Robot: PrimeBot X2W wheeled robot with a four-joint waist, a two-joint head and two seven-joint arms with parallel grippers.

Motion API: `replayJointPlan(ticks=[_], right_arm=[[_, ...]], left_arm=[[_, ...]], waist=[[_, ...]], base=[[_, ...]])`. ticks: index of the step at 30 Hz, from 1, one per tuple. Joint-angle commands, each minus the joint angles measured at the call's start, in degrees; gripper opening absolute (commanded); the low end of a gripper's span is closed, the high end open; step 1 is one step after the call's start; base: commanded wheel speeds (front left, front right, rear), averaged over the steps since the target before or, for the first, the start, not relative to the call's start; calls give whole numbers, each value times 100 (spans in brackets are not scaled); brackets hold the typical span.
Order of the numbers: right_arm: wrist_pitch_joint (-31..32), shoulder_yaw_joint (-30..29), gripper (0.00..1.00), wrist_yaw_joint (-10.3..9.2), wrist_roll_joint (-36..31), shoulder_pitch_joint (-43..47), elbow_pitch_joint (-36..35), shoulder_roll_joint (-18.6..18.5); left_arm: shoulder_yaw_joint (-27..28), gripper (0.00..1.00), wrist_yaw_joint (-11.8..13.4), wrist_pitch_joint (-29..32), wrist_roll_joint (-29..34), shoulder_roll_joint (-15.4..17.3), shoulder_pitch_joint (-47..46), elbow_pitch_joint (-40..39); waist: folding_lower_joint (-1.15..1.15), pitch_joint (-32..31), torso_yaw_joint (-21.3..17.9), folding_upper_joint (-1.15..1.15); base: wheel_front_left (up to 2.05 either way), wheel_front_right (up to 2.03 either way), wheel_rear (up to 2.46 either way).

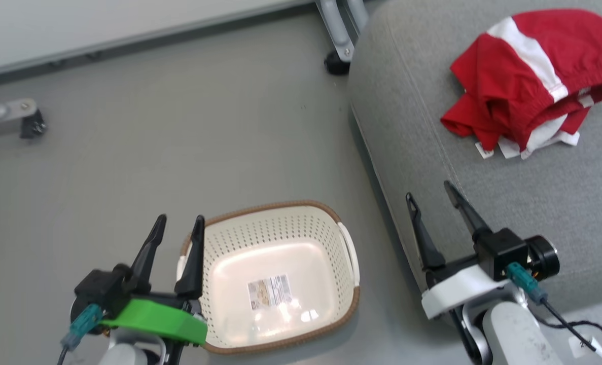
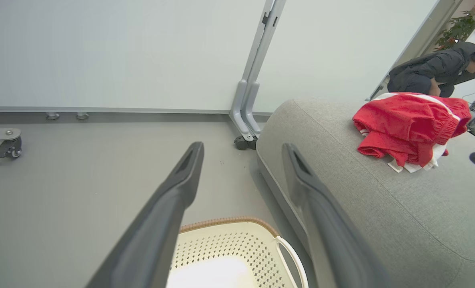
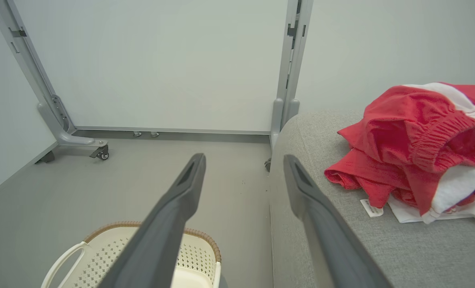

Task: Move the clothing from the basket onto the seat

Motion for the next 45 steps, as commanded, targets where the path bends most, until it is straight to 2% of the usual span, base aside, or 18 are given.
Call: replayJointPlan(ticks=[1, 4, 9, 15, 23, 39, 40, 45], right_arm=[[-17, 29, 100, -10, 78, 189, -15, -16], [-16, 11, 100, -10, 192, 488, -113, -18], [-17, -144, 100, -10, 286, 1024, -568, -14], [-16, -262, 100, -10, 351, 1475, -865, -15], [-16, -309, 100, -10, 385, 1782, -912, -14], [-17, -266, 100, -10, 290, 1832, -836, -15], [0, -262, 0, 0, 310, 1757, -827, 0], [39, -262, 0, 1, 652, 1779, -744, 0]], left_arm=[[157, 100, -27, -2, 159, -80, 233, -67], [694, 100, -25, -1, 550, -248, 635, -218], [1226, 100, -25, -2, 1043, -431, 1163, -482], [1420, 100, -25, -2, 1253, -523, 1609, -743], [1389, 100, -26, -2, 1322, -571, 1867, -707], [1232, 100, -26, -3, 1315, -590, 1816, -598], [1230, 0, -8, 0, 1306, -593, 1790, -573], [1229, 0, 1, 50, 996, -592, 1758, -466]], waist=[[0, -804, 534, 0], [0, -1060, 594, 0], [0, -1289, 683, 0], [0, -1435, 674, 0], [0, -1558, 666, 0], [0, -1643, 672, 0], [0, -1643, 671, 0], [0, -1632, 670, 0]], base=[[0, 0, 0], [0, 0, 0], [0, 0, 0], [0, 0, 0], [0, 0, 0], [0, 0, 0], [0, 0, 0], [0, 0, 0]])
